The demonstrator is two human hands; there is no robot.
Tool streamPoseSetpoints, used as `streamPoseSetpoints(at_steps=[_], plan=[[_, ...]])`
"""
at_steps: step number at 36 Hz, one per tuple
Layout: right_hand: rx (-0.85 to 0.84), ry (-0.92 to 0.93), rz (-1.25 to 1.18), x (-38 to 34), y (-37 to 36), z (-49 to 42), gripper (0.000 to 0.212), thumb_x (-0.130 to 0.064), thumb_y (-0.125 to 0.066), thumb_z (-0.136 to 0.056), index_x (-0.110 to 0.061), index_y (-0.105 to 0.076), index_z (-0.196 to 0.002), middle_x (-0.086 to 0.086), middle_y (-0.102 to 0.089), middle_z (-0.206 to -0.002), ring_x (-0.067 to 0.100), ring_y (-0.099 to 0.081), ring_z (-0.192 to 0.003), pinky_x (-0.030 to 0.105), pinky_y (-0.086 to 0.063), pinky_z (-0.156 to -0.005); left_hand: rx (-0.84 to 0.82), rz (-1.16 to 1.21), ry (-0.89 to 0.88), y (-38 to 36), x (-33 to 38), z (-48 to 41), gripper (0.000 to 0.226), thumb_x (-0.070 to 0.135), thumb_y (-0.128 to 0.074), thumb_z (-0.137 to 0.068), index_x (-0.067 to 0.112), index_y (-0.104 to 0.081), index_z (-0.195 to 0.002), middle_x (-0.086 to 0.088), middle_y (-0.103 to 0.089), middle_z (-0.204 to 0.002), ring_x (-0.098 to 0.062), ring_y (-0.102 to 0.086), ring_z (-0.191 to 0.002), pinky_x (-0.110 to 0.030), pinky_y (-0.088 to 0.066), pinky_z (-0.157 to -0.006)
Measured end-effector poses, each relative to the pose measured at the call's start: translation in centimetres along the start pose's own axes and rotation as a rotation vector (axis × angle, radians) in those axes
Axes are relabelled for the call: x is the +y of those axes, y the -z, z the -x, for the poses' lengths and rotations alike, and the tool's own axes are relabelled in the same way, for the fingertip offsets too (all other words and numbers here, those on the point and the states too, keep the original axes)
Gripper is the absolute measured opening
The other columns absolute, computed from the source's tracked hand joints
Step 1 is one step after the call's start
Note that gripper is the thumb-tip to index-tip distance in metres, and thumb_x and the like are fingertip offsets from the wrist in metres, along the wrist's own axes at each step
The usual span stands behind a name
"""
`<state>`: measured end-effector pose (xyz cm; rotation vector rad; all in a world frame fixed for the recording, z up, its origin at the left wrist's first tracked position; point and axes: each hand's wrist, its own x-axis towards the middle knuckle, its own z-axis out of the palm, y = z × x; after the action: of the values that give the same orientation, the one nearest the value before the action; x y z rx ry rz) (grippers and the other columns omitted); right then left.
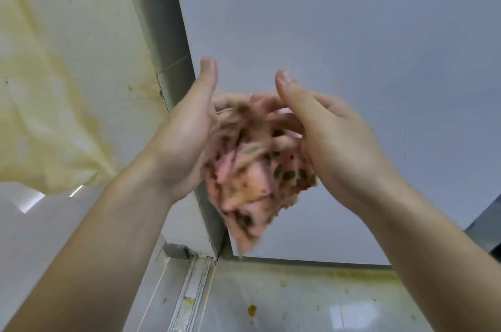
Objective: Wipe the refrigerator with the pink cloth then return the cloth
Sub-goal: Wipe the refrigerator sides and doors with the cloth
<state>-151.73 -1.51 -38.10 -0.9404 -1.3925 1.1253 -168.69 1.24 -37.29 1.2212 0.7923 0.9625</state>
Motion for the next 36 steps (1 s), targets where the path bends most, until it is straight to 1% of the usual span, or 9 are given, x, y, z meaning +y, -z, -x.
streamPoseSetpoints(at_steps=[3, 5, 7, 13, 18, 21, 25, 32, 36], plan=[[0.048, 0.086, 0.086, 0.3, -0.2, -0.2, 0.029, -0.029, -0.055, -0.109, -0.016, -0.08, -0.101, -0.002, -0.08, -0.101, 0.012, -0.078, -0.094, 0.03, -0.064, -0.08, -0.198, 0.001, -0.029, 0.7, 0.0, 0.3, 0.065, 0.053, -0.037, -0.108, 0.001, -0.065, -0.135, -0.033, -0.066, -0.128, -0.042, -0.064, -0.126, -0.049, -0.053, -0.108], [0.075, 0.147, 0.185, 0.8, -0.1, -0.2, 0.018, -0.021, -0.061, -0.106, -0.023, -0.079, -0.109, -0.007, -0.08, -0.098, 0.006, -0.076, -0.093, 0.023, -0.061, -0.072, -0.093, -0.192, -0.128, 1.2, -0.5, 0.1, 0.035, 0.019, -0.051, -0.106, 0.007, -0.066, -0.136, -0.031, -0.065, -0.132, -0.043, -0.063, -0.128, -0.054, -0.051, -0.11], [0.146, 0.276, 0.235, 1.5, -0.1, -0.3, 0.018, -0.01, -0.066, -0.102, -0.02, -0.077, -0.112, -0.008, -0.079, -0.1, 0.004, -0.075, -0.095, 0.021, -0.059, -0.079, 0.04, -0.173, -0.148, 1.3, -0.9, -0.1, 0.034, 0.0, -0.049, -0.102, 0.007, -0.069, -0.128, -0.017, -0.075, -0.122, -0.03, -0.071, -0.118, -0.047, -0.057, -0.104], [0.555, 0.497, 0.328, 4.0, -0.6, -0.7, 0.018, -0.004, -0.06, -0.089, -0.019, -0.068, -0.087, -0.011, -0.068, -0.078, 0.011, -0.066, -0.075, 0.028, -0.052, -0.065, 0.185, -0.181, -0.163, 1.3, -1.3, -0.9, 0.035, -0.004, -0.045, -0.103, 0.01, -0.074, -0.116, -0.01, -0.078, -0.114, -0.024, -0.074, -0.111, -0.041, -0.057, -0.097], [0.53, 0.49, 0.381, 5.3, -0.6, -0.9, 0.013, -0.012, -0.054, -0.091, -0.018, -0.063, -0.084, 0.001, -0.053, -0.052, 0.016, -0.047, -0.044, 0.027, -0.035, -0.046, 0.125, -0.39, -0.231, 1.3, -0.9, -1.2, 0.03, 0.004, -0.052, -0.104, 0.024, -0.073, -0.112, -0.003, -0.078, -0.114, -0.023, -0.074, -0.109, -0.044, -0.058, -0.095], [0.514, 0.573, 0.46, 6.3, -1.3, -0.8, 0.013, -0.015, -0.054, -0.097, -0.016, -0.064, -0.088, -0.005, -0.058, -0.057, 0.017, -0.056, -0.049, 0.037, -0.045, -0.048, -0.008, -0.338, -0.256, 1.9, -0.5, -1.3, 0.027, 0.006, -0.051, -0.095, 0.021, -0.072, -0.103, -0.01, -0.076, -0.119, -0.029, -0.072, -0.115, -0.048, -0.058, -0.098], [0.532, 0.84, 0.626, 7.4, -2.6, -0.4, 0.012, -0.016, -0.058, -0.099, -0.02, -0.057, -0.11, -0.013, -0.056, -0.08, 0.006, -0.051, -0.061, 0.025, -0.048, -0.054, -0.181, -0.148, -0.297, 2.2, -0.3, -1.2, 0.028, -0.007, -0.036, -0.096, 0.006, -0.061, -0.099, -0.015, -0.073, -0.127, -0.029, -0.07, -0.119, -0.035, -0.058, -0.095], [0.439, 0.661, 0.857, 10.2, -3.7, -2.6, 0.039, -0.012, -0.067, -0.092, 0.001, -0.062, -0.128, 0.015, -0.062, -0.12, 0.033, -0.056, -0.114, 0.04, -0.048, -0.102, 0.468, -0.986, -0.969, 3.2, -2.8, -3.1, 0.032, -0.012, -0.062, -0.081, 0.01, -0.08, -0.097, 0.001, -0.075, -0.099, -0.013, -0.071, -0.094, -0.03, -0.057, -0.085], [0.574, 0.641, 0.931, 10.8, -5.1, -3.6, 0.045, -0.033, -0.066, -0.098, -0.009, -0.06, -0.135, 0.01, -0.057, -0.127, 0.028, -0.05, -0.115, 0.04, -0.042, -0.095, 0.675, -1.03, -1.09, 4.9, -3.8, -3.6, 0.024, -0.002, -0.077, -0.085, 0.007, -0.075, -0.108, -0.002, -0.067, -0.106, -0.016, -0.066, -0.098, -0.03, -0.055, -0.088]])
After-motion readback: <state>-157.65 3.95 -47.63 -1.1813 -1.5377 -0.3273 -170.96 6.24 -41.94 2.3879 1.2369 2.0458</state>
